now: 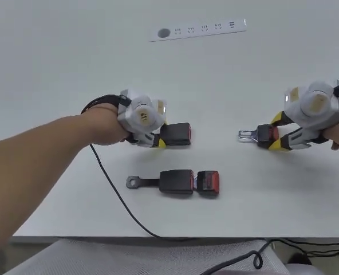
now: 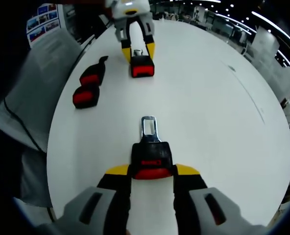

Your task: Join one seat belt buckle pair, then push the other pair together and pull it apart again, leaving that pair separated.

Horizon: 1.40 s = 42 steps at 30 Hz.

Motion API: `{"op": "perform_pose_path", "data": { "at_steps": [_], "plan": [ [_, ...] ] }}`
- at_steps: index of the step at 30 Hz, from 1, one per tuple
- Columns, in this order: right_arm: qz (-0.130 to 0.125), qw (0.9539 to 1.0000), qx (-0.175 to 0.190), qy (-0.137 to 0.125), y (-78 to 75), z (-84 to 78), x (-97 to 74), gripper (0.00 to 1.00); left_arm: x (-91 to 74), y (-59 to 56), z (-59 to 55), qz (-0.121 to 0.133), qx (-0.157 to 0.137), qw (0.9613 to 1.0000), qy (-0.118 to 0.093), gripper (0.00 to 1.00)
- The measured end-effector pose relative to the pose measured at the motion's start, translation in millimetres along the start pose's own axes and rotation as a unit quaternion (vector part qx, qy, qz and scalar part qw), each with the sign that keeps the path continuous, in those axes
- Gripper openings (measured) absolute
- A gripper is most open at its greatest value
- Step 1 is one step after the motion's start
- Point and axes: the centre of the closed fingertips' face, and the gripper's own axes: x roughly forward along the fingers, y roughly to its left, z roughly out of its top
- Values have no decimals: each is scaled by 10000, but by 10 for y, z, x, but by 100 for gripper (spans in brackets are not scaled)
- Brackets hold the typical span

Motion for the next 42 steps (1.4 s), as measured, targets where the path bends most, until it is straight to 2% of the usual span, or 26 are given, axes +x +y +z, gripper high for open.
{"op": "perform_pose_path", "data": {
  "at_steps": [10,21,36,42],
  "plan": [
    [-52,9999,-51,-122,64,483,260,32,4,2,5,-34,27,10000,1,29],
    [-18,9997,-56,-252,97,833,446,32,-4,-3,13,-54,-8,10000,38,29],
    [-42,9997,-134,-206,97,878,473,32,-6,-6,12,-89,39,9999,108,29],
    [-124,9991,-338,-239,103,909,474,33,-4,-1,16,-65,-61,9999,111,29]
  ]
}}
